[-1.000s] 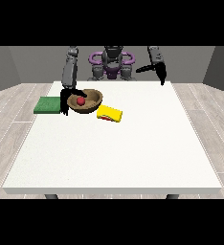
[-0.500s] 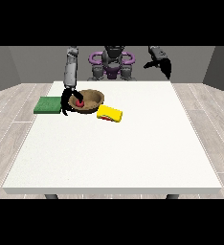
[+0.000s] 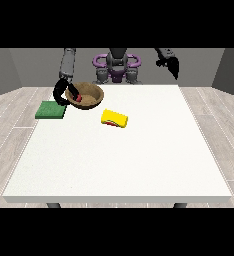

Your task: Pick the cup and pour the ball into the bowl, then pick the bowl and place it on the pad

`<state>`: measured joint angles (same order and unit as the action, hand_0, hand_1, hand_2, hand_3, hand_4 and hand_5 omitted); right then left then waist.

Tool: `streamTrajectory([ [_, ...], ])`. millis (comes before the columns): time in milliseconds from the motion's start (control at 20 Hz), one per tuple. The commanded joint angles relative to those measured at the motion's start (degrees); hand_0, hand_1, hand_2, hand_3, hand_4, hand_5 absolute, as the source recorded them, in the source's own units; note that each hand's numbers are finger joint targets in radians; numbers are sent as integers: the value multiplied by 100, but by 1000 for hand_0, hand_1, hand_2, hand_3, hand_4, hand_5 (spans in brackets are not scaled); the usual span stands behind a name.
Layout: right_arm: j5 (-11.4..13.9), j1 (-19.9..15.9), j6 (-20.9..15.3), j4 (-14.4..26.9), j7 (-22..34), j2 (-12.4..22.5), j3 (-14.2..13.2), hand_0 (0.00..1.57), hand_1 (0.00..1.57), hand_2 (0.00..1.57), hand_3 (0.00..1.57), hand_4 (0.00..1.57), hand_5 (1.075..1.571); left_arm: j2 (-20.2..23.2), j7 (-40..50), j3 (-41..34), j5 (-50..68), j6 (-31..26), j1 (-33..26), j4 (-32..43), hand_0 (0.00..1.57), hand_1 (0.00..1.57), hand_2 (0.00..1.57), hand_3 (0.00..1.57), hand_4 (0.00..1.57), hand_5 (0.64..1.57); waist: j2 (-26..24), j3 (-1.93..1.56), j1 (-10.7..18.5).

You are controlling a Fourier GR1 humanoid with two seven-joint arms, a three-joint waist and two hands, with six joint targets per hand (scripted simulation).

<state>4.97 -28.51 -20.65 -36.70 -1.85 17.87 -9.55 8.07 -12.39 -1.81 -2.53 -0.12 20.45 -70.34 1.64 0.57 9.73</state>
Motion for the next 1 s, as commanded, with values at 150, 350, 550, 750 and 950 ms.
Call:
streamTrajectory([
  [150, 132, -365, 697, -545, 1496, 292, 360, 1571, 1571, 1571, 744, 808, 1567, -44, -48, -290, -46, 370, -465, 432, 0, 0, 0, 0, 1003, 1407, -671, -54, -806],
  [350, 28, -246, 717, -662, 1405, 415, 124, 1571, 1571, 1571, 728, 777, 1571, 442, -387, -658, 284, -198, -303, 412, 0, 0, 0, 0, 1003, 1418, -173, -56, -764],
  [550, 7, -310, 748, -976, 1461, 388, 85, 1571, 1571, 1571, 728, 777, 1571, 338, -633, -721, 173, 37, -129, 769, 0, 0, 0, 0, 1051, 1435, 62, -56, -943],
  [750, -139, -67, 1142, -474, 981, 1197, -388, 1571, 1571, 1571, 217, 878, 1570, 753, -295, -883, 649, -670, -242, 141, 0, 0, 0, 0, 1254, 1503, 150, -59, -434],
  [950, -431, -88, 1315, -463, 438, 1462, -754, 1571, 1571, 1571, 0, 884, 1571, 1868, -481, -1930, 1380, -1280, 232, 459, 0, 0, 0, 0, 1319, 1562, 742, -60, -436],
])
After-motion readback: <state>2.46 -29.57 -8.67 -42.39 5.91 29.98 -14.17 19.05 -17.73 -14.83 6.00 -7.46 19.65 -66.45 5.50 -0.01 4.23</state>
